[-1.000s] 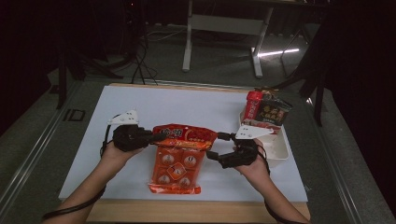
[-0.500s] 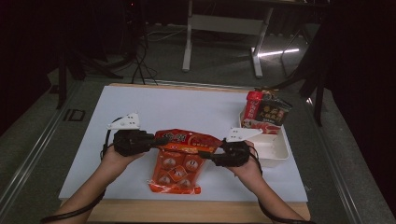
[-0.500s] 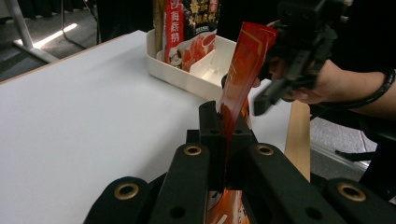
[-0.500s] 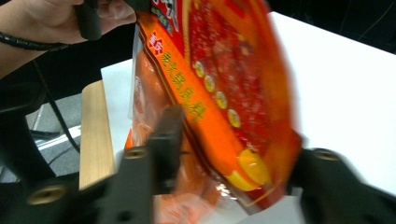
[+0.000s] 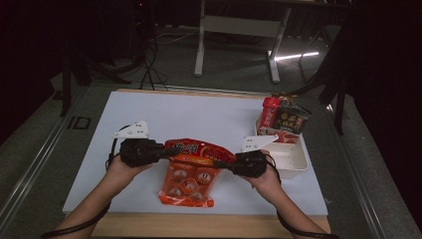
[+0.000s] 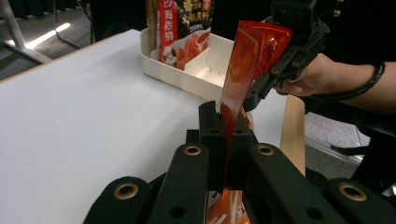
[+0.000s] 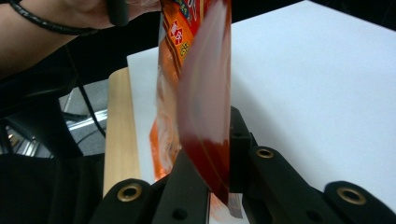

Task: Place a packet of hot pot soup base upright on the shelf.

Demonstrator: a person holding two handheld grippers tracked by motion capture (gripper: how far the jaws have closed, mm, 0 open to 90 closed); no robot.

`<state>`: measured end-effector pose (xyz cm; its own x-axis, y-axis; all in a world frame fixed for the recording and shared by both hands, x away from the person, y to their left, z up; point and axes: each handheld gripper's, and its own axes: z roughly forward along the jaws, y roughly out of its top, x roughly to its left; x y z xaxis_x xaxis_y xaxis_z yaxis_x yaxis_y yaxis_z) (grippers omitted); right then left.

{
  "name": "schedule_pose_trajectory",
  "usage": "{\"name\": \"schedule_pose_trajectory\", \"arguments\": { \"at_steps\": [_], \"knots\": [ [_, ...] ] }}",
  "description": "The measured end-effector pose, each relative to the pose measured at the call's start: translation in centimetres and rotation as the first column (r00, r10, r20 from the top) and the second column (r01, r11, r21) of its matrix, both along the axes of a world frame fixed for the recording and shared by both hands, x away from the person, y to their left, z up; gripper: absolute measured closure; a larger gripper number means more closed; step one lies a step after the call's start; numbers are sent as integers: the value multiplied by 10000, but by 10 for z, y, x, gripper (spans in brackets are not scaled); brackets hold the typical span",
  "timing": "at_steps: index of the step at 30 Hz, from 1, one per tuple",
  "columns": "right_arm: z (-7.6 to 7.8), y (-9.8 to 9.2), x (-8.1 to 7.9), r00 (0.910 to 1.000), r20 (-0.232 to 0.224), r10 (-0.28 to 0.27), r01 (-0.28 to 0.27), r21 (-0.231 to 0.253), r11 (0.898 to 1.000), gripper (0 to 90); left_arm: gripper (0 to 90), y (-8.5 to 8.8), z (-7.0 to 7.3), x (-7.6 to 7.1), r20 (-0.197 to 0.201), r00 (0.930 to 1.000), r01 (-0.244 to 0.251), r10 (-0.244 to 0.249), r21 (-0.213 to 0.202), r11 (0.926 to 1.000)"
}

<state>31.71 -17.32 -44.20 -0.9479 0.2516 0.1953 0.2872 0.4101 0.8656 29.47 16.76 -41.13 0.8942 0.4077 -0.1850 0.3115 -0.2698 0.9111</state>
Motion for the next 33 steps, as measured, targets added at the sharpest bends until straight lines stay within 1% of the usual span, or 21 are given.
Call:
{"name": "schedule_pose_trajectory", "arguments": {
  "at_steps": [2,3,4,5,8,11,14,16,17,18,20,22,23,24,26,27,28,29,30,32,33],
  "knots": [
    [4,0,-3,10000,59,-14,14,-48,10000,900,896,1,2,-1,-1,9999,101,-101,-130,9999],
    [7,0,-5,10000,75,22,-22,-18,10000,900,896,3,4,-2,80,9999,145,-144,-186,9997],
    [16,0,-9,9998,194,18,-20,95,10000,900,895,4,6,-3,136,9997,214,-210,-265,9994],
    [16,0,-9,9998,194,18,-20,95,10000,900,895,5,8,-3,198,9994,307,-300,-371,9988],
    [32,-1,-14,9991,414,67,-71,86,9999,900,891,8,13,-4,277,9981,564,-547,-645,9963],
    [47,-3,-16,9978,657,-35,28,94,10000,900,866,8,16,-7,343,9970,717,-692,-774,9944],
    [52,-5,-16,9968,788,-88,81,85,9999,900,837,7,16,-7,424,9960,824,-786,-973,9918],
    [58,-6,-17,9960,876,-170,160,124,9998,900,785,6,15,-7,445,9962,794,-750,-1062,9912],
    [63,-6,-17,9952,965,-175,163,126,9998,900,700,5,15,-7,491,9964,746,-695,-1096,9912],
    [63,-6,-17,9952,965,-175,163,126,9998,900,700,4,15,-7,513,9964,736,-681,-1149,9906],
    [66,-7,-16,9945,1018,-257,243,149,9996,900,578,3,15,-9,736,9960,591,-497,-1315,9895],
    [68,-8,-14,9945,991,-332,315,189,9993,900,476,3,13,-9,844,9959,448,-330,-1421,9888],
    [70,-10,-13,9932,1082,-419,397,223,9990,900,360,3,12,-9,929,9954,357,-223,-1453,9887],
    [70,-10,-13,9932,1082,-419,397,223,9990,900,360,3,11,-9,929,9956,236,-95,-1519,9881],
    [73,-11,-12,9921,1151,-508,482,252,9985,900,281,5,9,-8,736,9973,134,-1,-1803,9835],
    [77,-13,-10,9916,1178,-544,513,285,9983,900,185,5,8,-7,628,9979,-12,135,-1923,9813],
    [77,-13,-10,9916,1178,-544,513,285,9983,900,185,6,7,-7,595,9980,-81,204,-1989,9800],
    [81,-15,-9,9905,1228,-625,590,323,9977,900,143,6,5,-7,698,9974,-55,190,-1889,9820],
    [81,-15,-9,9905,1228,-625,590,323,9977,900,143,7,4,-7,840,9963,-11,164,-1795,9837],
    [83,-16,-9,9900,1231,-696,652,391,9971,900,134,7,3,-8,817,9966,28,121,-1805,9836],
    [89,-18,-8,9887,1274,-796,741,474,9961,900,103,7,3,-8,811,9966,42,110,-1855,9826]
  ]
}}
